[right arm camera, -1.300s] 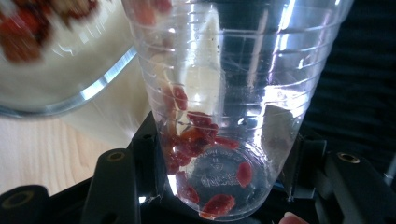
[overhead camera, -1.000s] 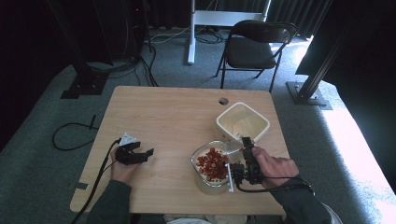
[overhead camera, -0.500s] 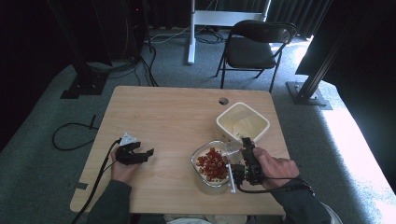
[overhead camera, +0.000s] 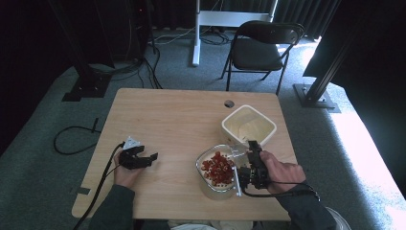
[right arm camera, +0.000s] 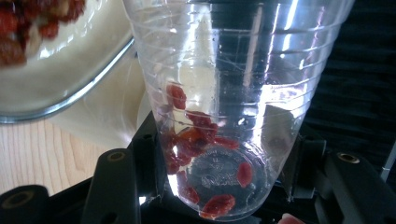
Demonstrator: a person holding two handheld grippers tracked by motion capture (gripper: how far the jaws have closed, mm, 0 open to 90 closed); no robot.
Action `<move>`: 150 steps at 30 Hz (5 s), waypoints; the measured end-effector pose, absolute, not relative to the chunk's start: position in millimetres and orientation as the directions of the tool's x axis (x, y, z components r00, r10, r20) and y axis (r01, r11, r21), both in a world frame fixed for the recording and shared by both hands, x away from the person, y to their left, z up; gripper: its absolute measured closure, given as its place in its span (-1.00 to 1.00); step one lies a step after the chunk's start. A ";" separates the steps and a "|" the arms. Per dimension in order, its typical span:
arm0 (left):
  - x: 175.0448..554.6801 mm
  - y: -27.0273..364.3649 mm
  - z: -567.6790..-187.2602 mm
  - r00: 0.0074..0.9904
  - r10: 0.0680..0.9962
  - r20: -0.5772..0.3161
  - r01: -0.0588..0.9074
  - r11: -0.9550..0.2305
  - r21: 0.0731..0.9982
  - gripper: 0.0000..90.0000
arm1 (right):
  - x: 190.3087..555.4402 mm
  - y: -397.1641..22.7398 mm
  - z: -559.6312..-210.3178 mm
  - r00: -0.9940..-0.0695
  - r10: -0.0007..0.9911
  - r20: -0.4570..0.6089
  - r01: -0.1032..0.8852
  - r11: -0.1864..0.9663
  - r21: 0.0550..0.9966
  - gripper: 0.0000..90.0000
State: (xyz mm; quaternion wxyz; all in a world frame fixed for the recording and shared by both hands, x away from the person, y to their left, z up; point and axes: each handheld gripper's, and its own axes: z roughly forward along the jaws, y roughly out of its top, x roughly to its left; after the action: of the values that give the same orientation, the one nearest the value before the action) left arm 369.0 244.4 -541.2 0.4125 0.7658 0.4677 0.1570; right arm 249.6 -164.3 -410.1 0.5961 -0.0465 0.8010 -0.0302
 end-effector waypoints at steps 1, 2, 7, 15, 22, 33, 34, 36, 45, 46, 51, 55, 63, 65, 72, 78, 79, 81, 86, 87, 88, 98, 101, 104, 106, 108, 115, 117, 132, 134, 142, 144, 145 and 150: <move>369.0 244.5 -541.0 0.514 0.845 -0.146 0.586 -0.222 0.779 -0.47 | 250.2 -166.3 -410.7 -0.284 -0.113 -0.952 -0.028 0.994 -0.110 -0.02; 369.1 244.4 -541.2 0.514 0.845 -0.146 0.586 -0.222 0.779 -0.47 | 251.2 -169.5 -410.9 -0.284 -0.105 -0.953 -0.007 0.994 -0.108 -0.02; 368.9 243.0 -541.2 0.517 0.845 -0.137 0.585 -0.232 0.777 -0.47 | 246.1 -163.6 -416.6 -0.291 -0.133 -0.947 -0.045 0.991 -0.125 -0.02; 368.9 243.6 -541.4 0.516 0.845 -0.140 0.587 -0.230 0.777 -0.47 | 251.2 -167.0 -408.7 -0.247 -0.075 -0.966 -0.003 0.997 -0.076 -0.02; 369.1 242.4 -541.5 0.516 0.846 -0.136 0.586 -0.233 0.776 -0.47 | 245.5 -169.5 -414.2 -0.263 -0.128 -0.956 -0.033 0.992 -0.124 -0.02; 369.2 243.0 -541.5 0.518 0.844 -0.139 0.587 -0.232 0.776 -0.47 | 247.9 -163.7 -413.0 -0.247 -0.120 -0.962 -0.034 0.993 -0.115 -0.02; 369.5 242.9 -541.8 0.517 0.845 -0.139 0.587 -0.232 0.775 -0.47 | 248.5 -163.1 -410.7 -0.251 -0.091 -0.964 -0.032 0.996 -0.085 -0.02; 369.5 242.6 -541.6 0.516 0.845 -0.139 0.587 -0.231 0.776 -0.47 | 247.4 -161.8 -412.3 -0.267 -0.115 -0.957 -0.053 0.993 -0.105 -0.02; 369.5 242.6 -541.5 0.516 0.845 -0.137 0.585 -0.231 0.777 -0.47 | 244.9 -162.3 -414.2 -0.312 -0.016 -0.950 -0.070 0.997 0.006 -0.02; 369.6 242.6 -541.6 0.516 0.845 -0.138 0.586 -0.231 0.777 -0.47 | 244.8 -162.7 -414.3 -0.323 0.006 -0.946 -0.072 0.997 0.031 -0.02; 369.3 242.9 -541.4 0.518 0.844 -0.138 0.585 -0.232 0.777 -0.47 | 243.8 -163.8 -415.0 -0.361 0.075 -0.930 -0.081 0.990 0.112 -0.03; 369.4 243.3 -541.3 0.518 0.844 -0.138 0.586 -0.233 0.776 -0.47 | 245.5 -168.4 -411.5 -0.400 0.180 -0.899 -0.065 0.972 0.224 -0.04; 369.6 243.1 -541.4 0.517 0.845 -0.138 0.587 -0.232 0.776 -0.47 | 253.7 -177.6 -409.1 -0.461 0.325 -0.826 -0.032 0.924 0.381 -0.04; 369.4 243.1 -541.5 0.517 0.845 -0.137 0.586 -0.233 0.776 -0.47 | 255.7 -179.5 -409.6 -0.475 0.357 -0.804 -0.024 0.909 0.417 -0.05; 369.5 243.0 -541.6 0.516 0.846 -0.137 0.587 -0.232 0.776 -0.47 | 265.6 -189.1 -408.6 -0.521 0.478 -0.707 0.003 0.830 0.558 -0.05; 369.3 242.7 -541.7 0.514 0.846 -0.137 0.587 -0.231 0.776 -0.47 | 278.6 -205.4 -405.7 -0.564 0.619 -0.547 0.056 0.689 0.723 -0.05; 369.1 242.7 -541.7 0.515 0.846 -0.135 0.586 -0.233 0.776 -0.47 | 280.6 -209.1 -405.1 -0.567 0.642 -0.516 0.063 0.659 0.750 -0.05; 368.9 242.6 -541.7 0.516 0.846 -0.134 0.586 -0.234 0.776 -0.47 | 284.4 -215.9 -404.1 -0.571 0.683 -0.456 0.081 0.599 0.797 -0.05; 368.9 242.7 -541.6 0.517 0.846 -0.135 0.586 -0.234 0.776 -0.47 | 292.6 -227.1 -402.4 -0.567 0.743 -0.357 0.112 0.499 0.860 -0.05; 369.0 242.8 -541.6 0.517 0.845 -0.135 0.586 -0.234 0.776 -0.47 | 296.5 -231.4 -401.2 -0.561 0.764 -0.318 0.126 0.458 0.880 -0.05; 369.0 242.7 -541.6 0.516 0.846 -0.135 0.586 -0.234 0.776 -0.47 | 299.0 -233.7 -400.5 -0.556 0.775 -0.300 0.128 0.436 0.891 -0.05; 368.7 242.0 -541.7 0.516 0.846 -0.133 0.586 -0.235 0.776 -0.47 | 324.3 -251.8 -400.0 -0.532 0.833 -0.152 0.187 0.290 0.939 -0.06; 368.8 242.0 -541.7 0.515 0.847 -0.132 0.585 -0.235 0.776 -0.47 | 330.8 -255.0 -401.4 -0.524 0.840 -0.143 0.196 0.282 0.939 -0.07; 368.8 241.9 -541.7 0.515 0.847 -0.133 0.587 -0.236 0.775 -0.47 | 338.1 -258.0 -404.0 -0.519 0.846 -0.117 0.214 0.261 0.941 -0.08; 368.9 242.0 -541.8 0.514 0.847 -0.131 0.587 -0.236 0.775 -0.47 | 342.6 -259.4 -406.0 -0.522 0.846 -0.106 0.226 0.258 0.939 -0.09; 369.0 242.0 -541.8 0.515 0.847 -0.131 0.587 -0.236 0.774 -0.47 | 346.4 -260.5 -408.0 -0.516 0.852 -0.093 0.240 0.248 0.939 -0.10; 369.0 242.1 -541.8 0.514 0.848 -0.131 0.588 -0.237 0.774 -0.47 | 355.0 -261.6 -412.6 -0.523 0.851 -0.048 0.265 0.215 0.940 -0.12; 369.0 242.1 -541.8 0.514 0.848 -0.131 0.588 -0.237 0.774 -0.47 | 356.1 -260.9 -413.1 -0.522 0.852 -0.048 0.266 0.216 0.940 -0.11; 368.8 242.0 -541.6 0.515 0.847 -0.131 0.588 -0.238 0.773 -0.47 | 360.7 -269.1 -416.2 -0.501 0.865 0.016 0.303 0.158 0.940 -0.68; 368.8 242.0 -541.7 0.515 0.847 -0.132 0.588 -0.237 0.773 -0.47 | 359.4 -271.0 -415.2 -0.499 0.866 0.016 0.297 0.154 0.942 -0.68; 369.0 242.0 -541.9 0.514 0.848 -0.134 0.587 -0.234 0.775 -0.47 | 350.5 -277.2 -414.0 -0.479 0.878 -0.006 0.281 0.160 0.946 -0.64; 369.0 242.4 -541.7 0.515 0.847 -0.131 0.587 -0.237 0.774 -0.47 | 346.7 -279.5 -415.9 -0.475 0.880 -0.007 0.280 0.159 0.947 -0.62; 369.0 242.4 -541.8 0.514 0.847 -0.131 0.588 -0.237 0.774 -0.47 | 344.2 -280.8 -417.2 -0.465 0.885 -0.011 0.282 0.160 0.946 -0.60; 369.0 242.0 -542.0 0.513 0.848 -0.131 0.588 -0.236 0.774 -0.47 | 330.8 -290.1 -425.4 -0.427 0.904 -0.026 0.279 0.159 0.947 -0.55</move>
State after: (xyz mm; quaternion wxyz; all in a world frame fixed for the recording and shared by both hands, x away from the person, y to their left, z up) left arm 369.0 242.0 -542.0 0.4054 0.7696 0.4664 0.1604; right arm 330.8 -290.1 -425.4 0.3207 0.4284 0.6904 0.4868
